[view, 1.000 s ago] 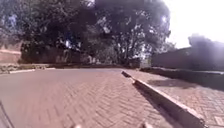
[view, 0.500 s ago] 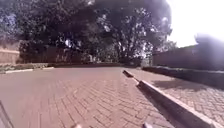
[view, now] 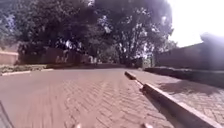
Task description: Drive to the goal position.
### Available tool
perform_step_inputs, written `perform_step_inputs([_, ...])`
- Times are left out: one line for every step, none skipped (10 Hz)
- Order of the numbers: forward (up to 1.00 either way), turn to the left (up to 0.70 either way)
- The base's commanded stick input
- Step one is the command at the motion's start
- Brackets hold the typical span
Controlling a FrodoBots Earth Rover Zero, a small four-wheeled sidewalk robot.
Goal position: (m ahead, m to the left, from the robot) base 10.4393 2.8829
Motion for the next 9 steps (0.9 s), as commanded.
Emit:
perform_step_inputs([0.7,-0.24])
perform_step_inputs([0.7,-0.06])
perform_step_inputs([0.7,0.0])
perform_step_inputs([0.7,0.0])
perform_step_inputs([0.7,0.0])
perform_step_inputs([0.7,0.0])
perform_step_inputs([0.7,0.0])
perform_step_inputs([0.7,0.0])
perform_step_inputs([0.7,0.0])
